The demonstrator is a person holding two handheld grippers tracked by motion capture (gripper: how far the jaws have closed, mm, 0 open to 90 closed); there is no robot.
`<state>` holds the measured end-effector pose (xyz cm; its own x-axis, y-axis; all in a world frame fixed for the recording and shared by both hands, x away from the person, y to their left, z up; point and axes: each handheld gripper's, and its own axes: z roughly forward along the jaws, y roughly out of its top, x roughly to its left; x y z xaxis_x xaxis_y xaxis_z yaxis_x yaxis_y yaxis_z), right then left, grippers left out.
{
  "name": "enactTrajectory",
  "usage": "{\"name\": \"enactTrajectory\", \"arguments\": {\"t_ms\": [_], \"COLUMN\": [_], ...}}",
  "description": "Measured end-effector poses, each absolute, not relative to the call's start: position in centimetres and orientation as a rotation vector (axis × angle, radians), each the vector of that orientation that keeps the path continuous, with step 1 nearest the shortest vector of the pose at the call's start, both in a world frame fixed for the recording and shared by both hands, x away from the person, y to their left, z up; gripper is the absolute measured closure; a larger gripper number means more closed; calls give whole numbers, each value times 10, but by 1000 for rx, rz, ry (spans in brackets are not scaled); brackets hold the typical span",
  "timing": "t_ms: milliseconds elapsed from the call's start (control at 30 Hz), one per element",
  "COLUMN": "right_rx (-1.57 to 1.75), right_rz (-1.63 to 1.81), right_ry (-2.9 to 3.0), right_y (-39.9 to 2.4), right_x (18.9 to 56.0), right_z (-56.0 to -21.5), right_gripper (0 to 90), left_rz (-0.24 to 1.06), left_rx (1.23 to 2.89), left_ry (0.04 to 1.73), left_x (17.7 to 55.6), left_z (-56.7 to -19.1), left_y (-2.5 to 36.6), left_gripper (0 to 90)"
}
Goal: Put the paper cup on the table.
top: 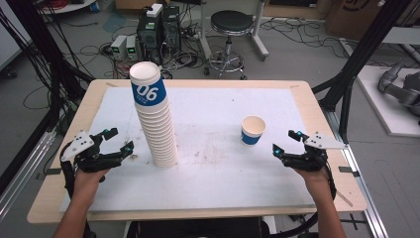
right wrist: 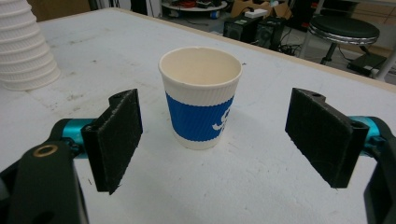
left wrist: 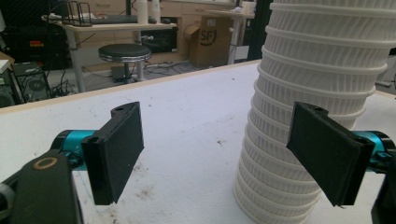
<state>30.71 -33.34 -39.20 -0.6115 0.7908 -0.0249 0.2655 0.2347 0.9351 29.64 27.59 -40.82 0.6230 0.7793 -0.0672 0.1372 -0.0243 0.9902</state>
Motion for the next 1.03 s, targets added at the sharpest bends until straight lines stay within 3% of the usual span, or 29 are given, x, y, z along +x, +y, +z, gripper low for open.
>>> {"name": "enactTrajectory", "arguments": {"t_ms": [1033], "right_rx": [966], "right_rz": [1414], "right_ry": [1987], "right_y": [-335], "right_x": [307], "right_z": [-389], "right_gripper": [192], "left_rz": [594], "left_rx": [1549], "left_ry": [805], "left_x": [296], "left_z": [-412], "left_y": [275], "left_gripper": [183]}}
